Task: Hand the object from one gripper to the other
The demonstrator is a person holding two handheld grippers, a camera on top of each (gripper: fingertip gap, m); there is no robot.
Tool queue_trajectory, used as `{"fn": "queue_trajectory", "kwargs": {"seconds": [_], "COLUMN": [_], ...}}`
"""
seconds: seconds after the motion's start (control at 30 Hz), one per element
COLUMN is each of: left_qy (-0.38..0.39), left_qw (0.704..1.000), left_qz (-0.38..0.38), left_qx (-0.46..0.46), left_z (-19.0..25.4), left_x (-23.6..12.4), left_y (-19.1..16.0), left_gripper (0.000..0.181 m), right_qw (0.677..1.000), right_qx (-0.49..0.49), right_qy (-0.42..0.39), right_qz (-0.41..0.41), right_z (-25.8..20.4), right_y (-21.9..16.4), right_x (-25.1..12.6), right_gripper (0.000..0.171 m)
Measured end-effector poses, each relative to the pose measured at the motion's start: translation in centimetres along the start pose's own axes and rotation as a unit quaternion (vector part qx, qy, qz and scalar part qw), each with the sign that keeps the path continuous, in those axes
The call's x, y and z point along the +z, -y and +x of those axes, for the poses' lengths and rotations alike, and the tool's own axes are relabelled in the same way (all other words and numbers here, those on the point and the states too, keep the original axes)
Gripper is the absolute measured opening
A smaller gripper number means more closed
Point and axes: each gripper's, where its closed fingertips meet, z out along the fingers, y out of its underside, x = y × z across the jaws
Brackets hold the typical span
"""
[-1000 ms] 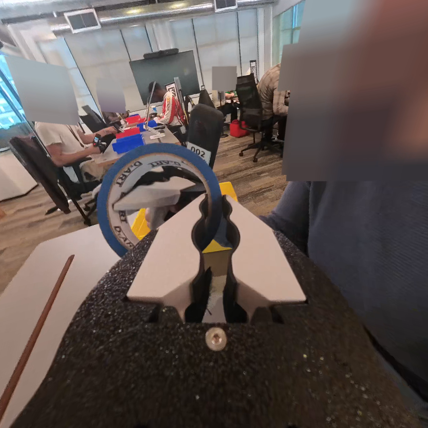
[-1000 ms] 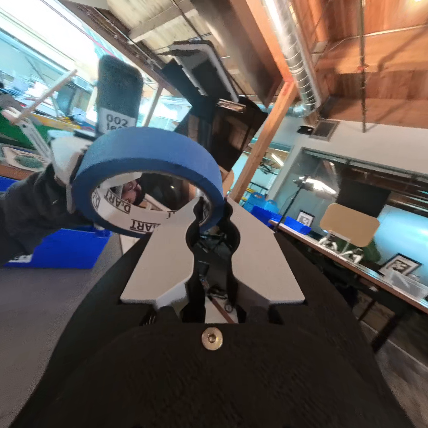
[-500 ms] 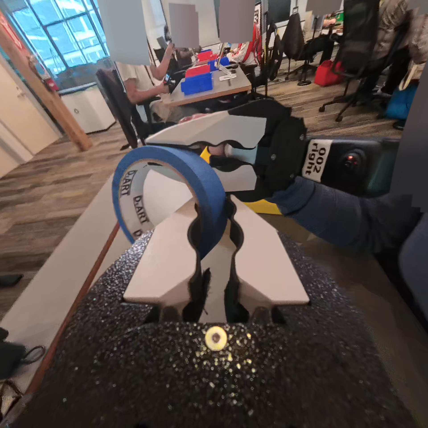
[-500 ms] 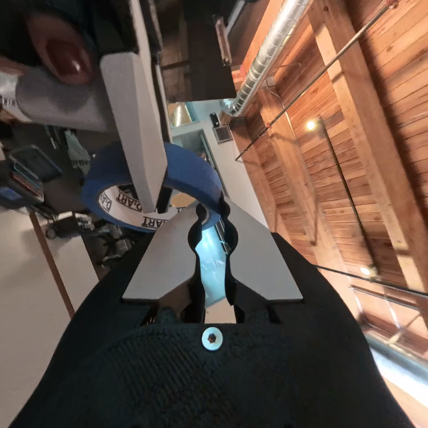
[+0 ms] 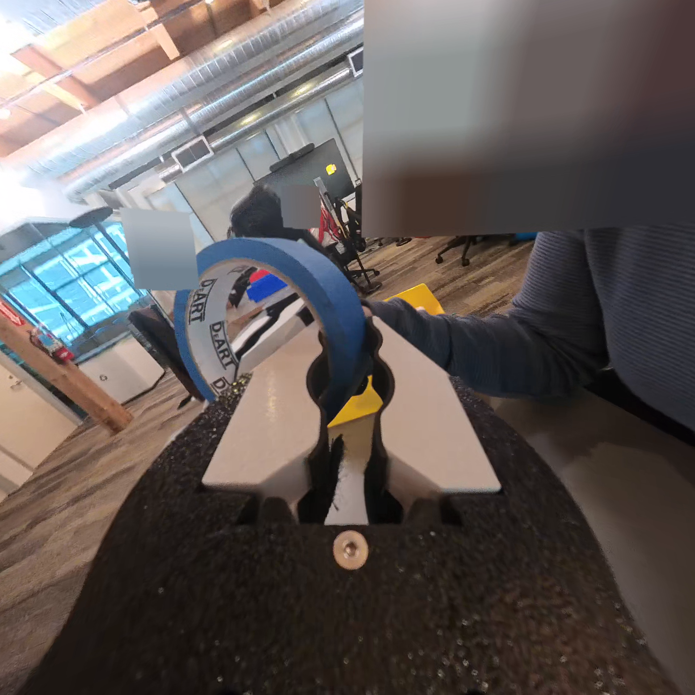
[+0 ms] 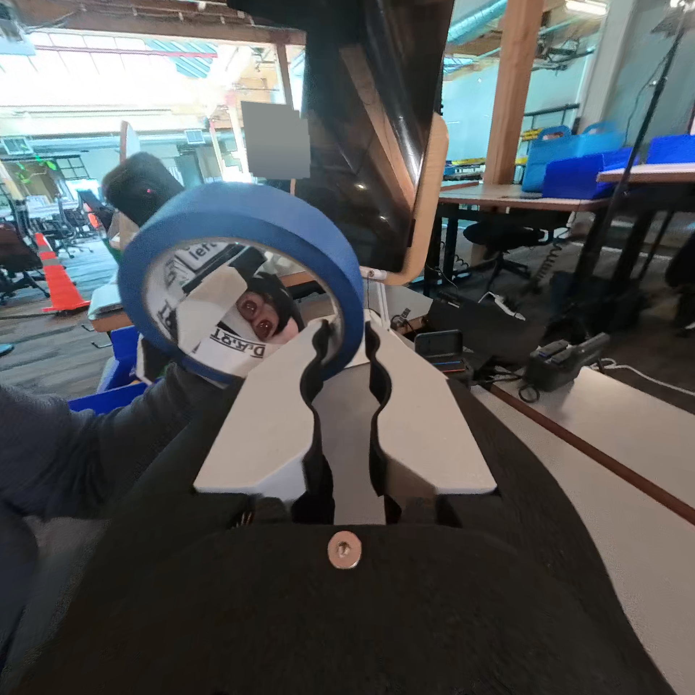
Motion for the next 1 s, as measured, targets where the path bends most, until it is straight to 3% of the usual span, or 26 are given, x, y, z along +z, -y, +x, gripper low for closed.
{"fn": "queue_trajectory", "kwargs": {"seconds": [0.1,0.2,0.27,0.37,0.47,0.53,0.67,0.73,0.83,0.93,1.0], "left_qy": [0.009,0.021,0.016,0.037,0.010,0.025,0.008,-0.016,-0.018,0.013,0.049], "left_qw": [0.998,0.989,0.981,0.976,0.977,0.984,0.997,0.999,0.998,0.995,0.991], "left_qz": [-0.018,0.000,-0.004,-0.068,-0.092,-0.103,-0.070,-0.041,-0.051,-0.056,-0.041], "left_qx": [-0.058,-0.149,-0.193,-0.204,-0.193,-0.142,-0.023,0.007,-0.011,-0.086,-0.116], "left_z": [-0.6,-1.7,-1.9,-2.3,-1.3,-1.5,-0.2,0.8,0.9,-0.6,-2.1], "left_x": [-0.3,-1.1,-1.3,-1.0,-0.7,-0.8,-0.4,-0.2,-0.2,-0.5,-0.9], "left_y": [-0.5,0.3,0.1,-2.2,-2.8,-3.1,-1.6,-0.6,-0.9,-1.2,-0.7], "left_gripper": [0.017,0.057,0.065,0.051,0.025,0.018,0.015,0.015,0.014,0.021,0.047], "right_qw": [0.999,0.980,0.939,0.848,0.809,0.849,0.956,0.985,0.998,0.989,0.965], "right_qx": [-0.044,-0.177,-0.310,-0.504,-0.551,-0.486,-0.250,-0.139,-0.052,-0.112,-0.210], "right_qy": [-0.028,-0.090,-0.147,-0.164,-0.203,-0.205,-0.150,-0.098,-0.005,-0.076,-0.154], "right_qz": [0.016,0.018,0.000,-0.003,-0.004,0.027,0.035,0.026,0.036,0.053,0.033], "right_z": [0.6,1.4,1.7,-0.2,-0.2,0.0,1.5,1.5,-0.2,1.3,2.6], "right_y": [0.5,1.1,1.1,1.1,1.5,2.1,1.6,0.7,0.4,1.2,1.4], "right_x": [-0.3,-1.2,-1.5,-0.9,-0.4,-0.3,0.2,0.8,1.0,0.5,-0.2], "right_gripper": [0.013,0.009,0.009,0.008,0.009,0.017,0.057,0.054,0.011,0.010,0.010]}}
